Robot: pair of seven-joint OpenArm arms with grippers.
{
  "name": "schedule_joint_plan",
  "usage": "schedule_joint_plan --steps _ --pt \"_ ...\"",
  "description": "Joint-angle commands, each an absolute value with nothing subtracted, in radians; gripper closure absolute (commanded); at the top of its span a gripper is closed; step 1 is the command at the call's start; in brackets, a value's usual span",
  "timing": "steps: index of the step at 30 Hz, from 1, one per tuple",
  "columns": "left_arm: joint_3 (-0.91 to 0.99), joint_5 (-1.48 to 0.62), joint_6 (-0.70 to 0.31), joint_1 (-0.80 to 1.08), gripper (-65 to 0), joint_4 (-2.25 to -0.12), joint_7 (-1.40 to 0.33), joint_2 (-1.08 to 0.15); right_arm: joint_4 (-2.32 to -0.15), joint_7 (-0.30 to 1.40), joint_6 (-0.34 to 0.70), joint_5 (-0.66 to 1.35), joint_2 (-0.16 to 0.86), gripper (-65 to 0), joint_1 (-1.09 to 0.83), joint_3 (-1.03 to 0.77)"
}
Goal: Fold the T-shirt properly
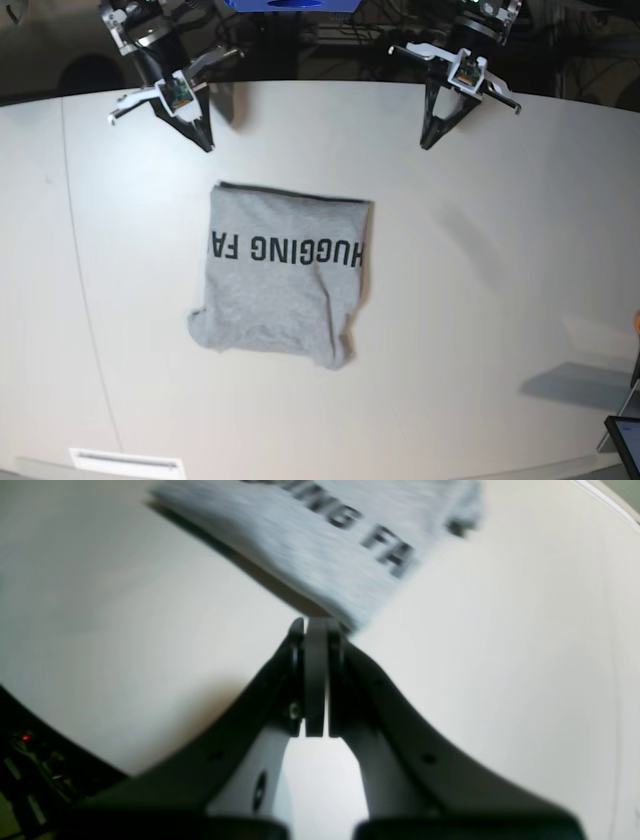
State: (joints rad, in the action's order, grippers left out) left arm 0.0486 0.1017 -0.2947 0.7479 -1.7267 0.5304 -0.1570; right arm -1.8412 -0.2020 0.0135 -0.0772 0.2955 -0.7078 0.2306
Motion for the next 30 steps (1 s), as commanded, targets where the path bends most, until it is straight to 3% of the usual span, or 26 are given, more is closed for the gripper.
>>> schedule_joint_plan --steps 1,8,19,25,30 --pt "0.051 0.088 -0.286 0.769 0.0 -1.751 0.562 -0.163 -1.873 -0.236 0.008 -0.073 0.282 0.0 -0.736 0.203" --pt "0.058 0.09 -0.285 0.878 0.0 -1.771 0.582 -0.163 -1.891 -0.236 0.015 -0.073 0.202 0.0 -0.871 0.064" --pt "0.031 0.09 -0.285 1.066 0.0 -1.771 0.582 -0.143 -1.89 -0.214 0.015 -0.071 0.185 0.0 -1.082 -0.008" --pt "0.028 0.091 -0.285 1.124 0.0 -1.679 0.575 -0.127 -1.87 0.038 0.01 -0.071 0.176 0.0 -1.116 -0.001" --pt "0.033 0.09 -0.283 1.044 0.0 -1.449 0.507 -0.127 -1.652 0.289 0.016 -0.071 0.142 0.0 -0.94 -0.007"
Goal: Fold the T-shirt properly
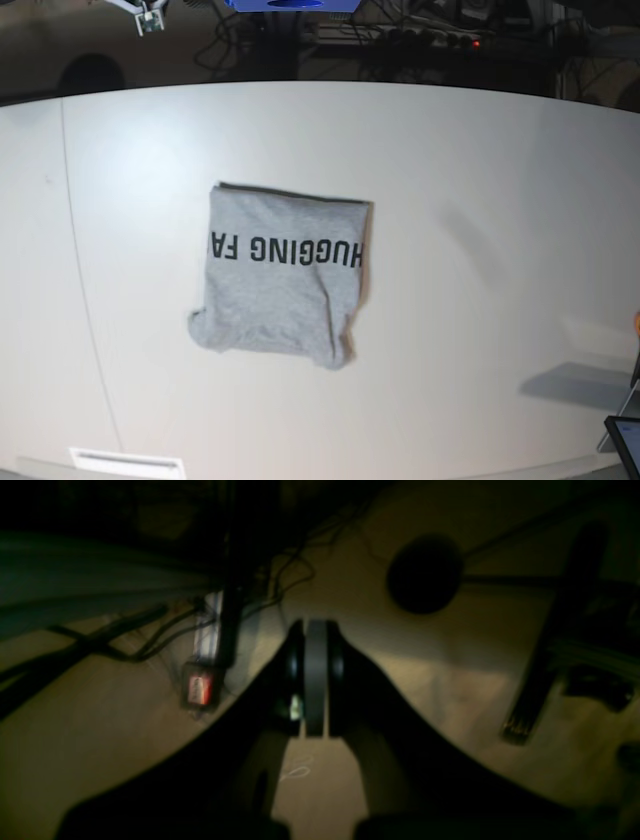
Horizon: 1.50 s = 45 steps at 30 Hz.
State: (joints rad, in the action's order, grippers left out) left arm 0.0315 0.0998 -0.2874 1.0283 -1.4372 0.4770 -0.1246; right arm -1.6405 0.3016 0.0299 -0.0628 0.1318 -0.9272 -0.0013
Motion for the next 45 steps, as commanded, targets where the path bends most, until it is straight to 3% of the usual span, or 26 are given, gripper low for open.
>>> schedule_joint_plan --steps 1,7,10,14,17,24,29,45 --pt "0.031 0.09 -0.283 1.017 0.0 -1.406 0.464 -0.127 -1.596 0.325 0.016 -0.071 0.142 0.0 -0.898 -0.005" --pt "0.03 0.082 -0.283 0.826 0.0 -1.09 0.28 -0.125 -1.101 0.377 0.019 -0.071 0.142 0.0 -0.61 0.001" --pt "0.035 0.087 -0.283 0.714 0.0 -0.883 0.268 -0.102 -0.737 0.361 0.09 -0.074 0.142 0.0 -0.423 0.002" --pt "0.031 0.09 -0.283 0.538 0.0 -0.57 0.268 -0.093 -0.343 0.142 0.225 -0.079 0.143 -0.1 -0.252 0.004" --pt "0.031 0.09 -0.283 0.4 0.0 -0.344 0.268 -0.087 -0.191 0.004 0.234 -0.128 0.157 -0.1 -0.182 0.004" --pt "0.03 0.091 -0.283 0.176 0.0 -0.101 0.263 -0.074 -0.143 -0.194 0.239 -0.275 0.162 -0.3 -0.142 0.004" --pt "0.03 0.091 -0.283 0.085 0.0 -0.104 0.097 -0.061 -0.099 -0.151 0.237 -0.384 0.176 -0.1 -0.102 -0.005" --pt "0.031 0.084 -0.283 0.087 0.0 -0.105 0.036 -0.007 -0.053 -0.15 0.234 -0.384 0.163 0.0 -0.101 -0.007"
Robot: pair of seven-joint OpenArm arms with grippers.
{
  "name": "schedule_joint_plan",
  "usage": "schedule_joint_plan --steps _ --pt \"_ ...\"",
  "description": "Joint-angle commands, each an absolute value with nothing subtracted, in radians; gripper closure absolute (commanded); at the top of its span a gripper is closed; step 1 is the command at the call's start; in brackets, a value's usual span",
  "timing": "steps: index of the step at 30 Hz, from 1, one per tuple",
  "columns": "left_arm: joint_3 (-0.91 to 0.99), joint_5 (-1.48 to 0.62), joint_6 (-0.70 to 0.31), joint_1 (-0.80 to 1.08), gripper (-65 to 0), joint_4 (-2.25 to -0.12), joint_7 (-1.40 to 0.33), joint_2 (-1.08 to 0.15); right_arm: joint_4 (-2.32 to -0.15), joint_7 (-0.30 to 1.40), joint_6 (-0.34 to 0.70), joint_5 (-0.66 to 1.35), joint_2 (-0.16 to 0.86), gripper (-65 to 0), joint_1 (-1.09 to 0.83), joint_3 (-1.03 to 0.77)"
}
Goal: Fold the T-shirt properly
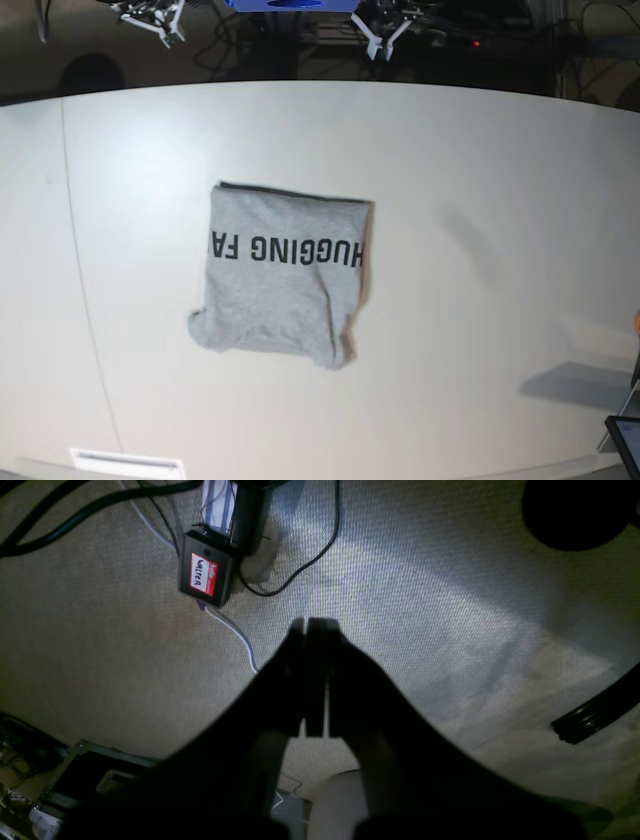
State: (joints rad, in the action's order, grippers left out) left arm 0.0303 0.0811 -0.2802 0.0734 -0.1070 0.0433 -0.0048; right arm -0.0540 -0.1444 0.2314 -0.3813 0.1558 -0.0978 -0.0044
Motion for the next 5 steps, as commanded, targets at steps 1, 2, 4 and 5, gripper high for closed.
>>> schedule_joint_plan --steps 1,2,4,5 --pt "0.033 0.082 -0.283 0.087 0.0 -0.105 0.036 -0.007 -0.053 -0.15 0.234 -0.384 0.163 0.0 -0.101 -0.008" --pt "0.039 0.081 -0.283 0.087 0.0 -0.107 0.036 -0.007 -0.053 -0.15 0.234 -0.384 0.163 0.0 -0.099 -0.008" --pt "0.041 0.081 -0.283 0.093 0.0 -0.137 0.042 -0.005 -0.053 -0.15 0.234 -0.384 0.163 0.0 -0.096 -0.008" --pt "0.041 0.081 -0.283 0.094 0.0 -0.148 0.042 -0.005 -0.053 -0.15 0.234 -0.384 0.163 0.0 -0.096 -0.008"
